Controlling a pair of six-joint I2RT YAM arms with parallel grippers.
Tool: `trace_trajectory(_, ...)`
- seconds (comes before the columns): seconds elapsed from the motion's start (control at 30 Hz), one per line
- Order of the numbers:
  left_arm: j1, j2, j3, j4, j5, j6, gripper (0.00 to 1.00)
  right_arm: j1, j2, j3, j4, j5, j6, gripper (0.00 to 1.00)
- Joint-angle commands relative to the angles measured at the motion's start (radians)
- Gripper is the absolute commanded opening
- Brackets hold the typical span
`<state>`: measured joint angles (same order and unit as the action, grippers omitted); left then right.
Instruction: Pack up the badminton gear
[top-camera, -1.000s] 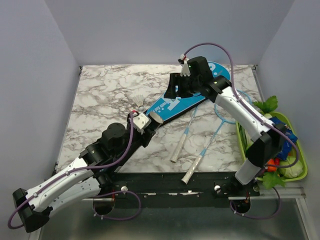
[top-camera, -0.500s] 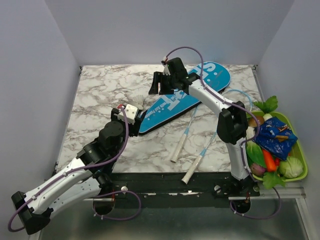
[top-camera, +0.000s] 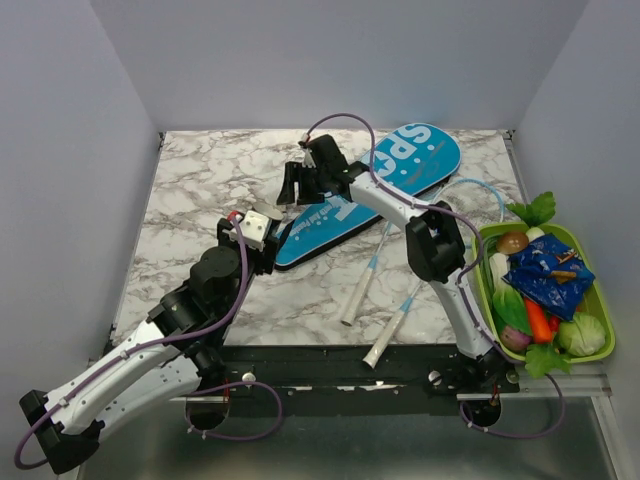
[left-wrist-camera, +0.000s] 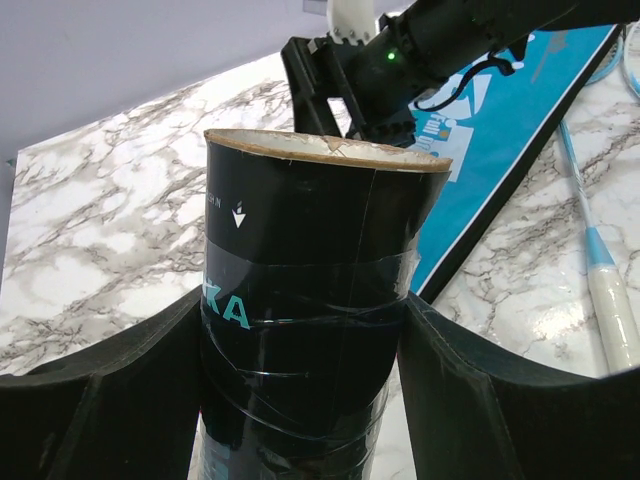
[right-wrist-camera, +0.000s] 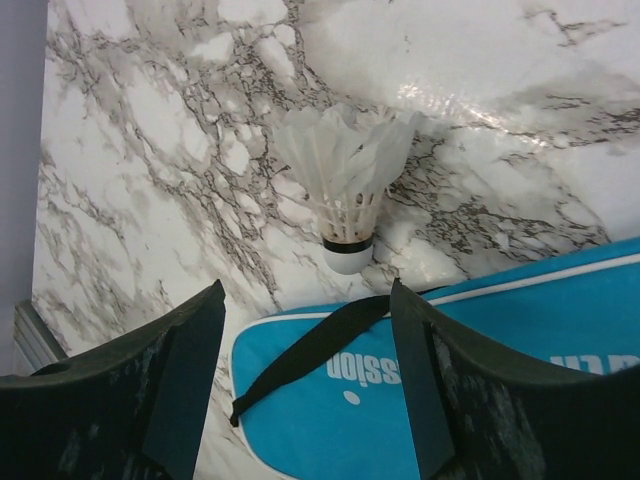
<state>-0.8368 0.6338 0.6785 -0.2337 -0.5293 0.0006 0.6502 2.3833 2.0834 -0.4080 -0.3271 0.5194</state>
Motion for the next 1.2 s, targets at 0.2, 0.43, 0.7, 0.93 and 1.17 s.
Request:
trace_trajectory(0.2,0.004,-0.011,-0.022,-0.042,0.051,-0.136,0.00,0.035,0.093,0.049,0.028,0.068,0.014,0.75)
trace_trajectory(0.43,0.004,-0.023,-0.023,-0.036,0.071,-0.139,0.00,0.065,0.131,0.098,0.000,0.144,-0.009,0.75)
trace_trajectory(0.7,0.002,-0.026,-0.023,-0.032,0.103,-0.146,0.00,0.077,0.163,0.115,-0.008,0.169,-0.012,0.75)
trace_trajectory(0.93,0.004,-0.037,-0.023,-0.032,0.115,-0.146,0.00,0.095,0.175,0.142,-0.035,0.200,-0.035,0.75)
trace_trajectory(1.17,0.004,-0.049,-0.023,-0.032,0.117,-0.146,0.00,0.101,0.185,0.162,-0.057,0.214,-0.030,0.66)
